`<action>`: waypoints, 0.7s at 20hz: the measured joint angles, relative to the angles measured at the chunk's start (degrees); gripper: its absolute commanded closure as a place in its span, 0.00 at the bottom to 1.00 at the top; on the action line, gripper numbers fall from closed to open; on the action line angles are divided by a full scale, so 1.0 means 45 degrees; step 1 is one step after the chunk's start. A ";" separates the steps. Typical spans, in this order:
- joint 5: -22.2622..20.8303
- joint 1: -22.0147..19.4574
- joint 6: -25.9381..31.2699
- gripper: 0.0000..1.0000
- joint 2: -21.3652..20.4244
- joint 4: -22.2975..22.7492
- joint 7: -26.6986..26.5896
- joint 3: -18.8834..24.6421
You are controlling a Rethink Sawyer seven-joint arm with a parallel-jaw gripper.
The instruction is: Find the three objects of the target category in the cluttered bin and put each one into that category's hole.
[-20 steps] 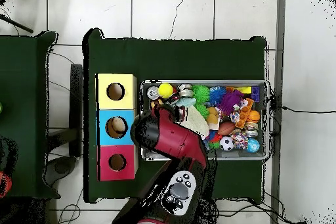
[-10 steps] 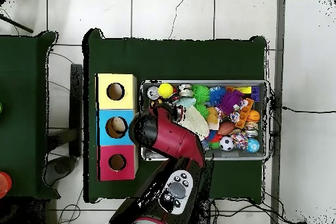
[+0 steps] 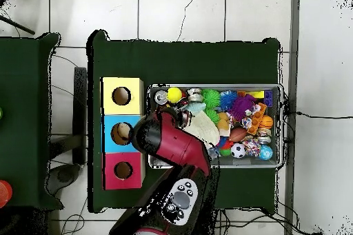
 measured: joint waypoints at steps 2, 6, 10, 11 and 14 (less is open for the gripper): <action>0.0095 0.0134 0.0000 0.00 -0.0001 -0.0002 0.0000 0.0002; 0.0320 0.0356 0.0000 0.00 -0.0001 -0.0002 0.0000 0.0002; 0.0488 0.0312 -0.0005 0.00 -0.0110 0.0081 0.0003 0.0285; 0.0491 0.0257 -0.0011 0.00 -0.0151 0.0114 0.0003 0.0390; 0.0488 -0.0048 -0.0092 0.00 -0.0303 0.0273 0.0003 0.0868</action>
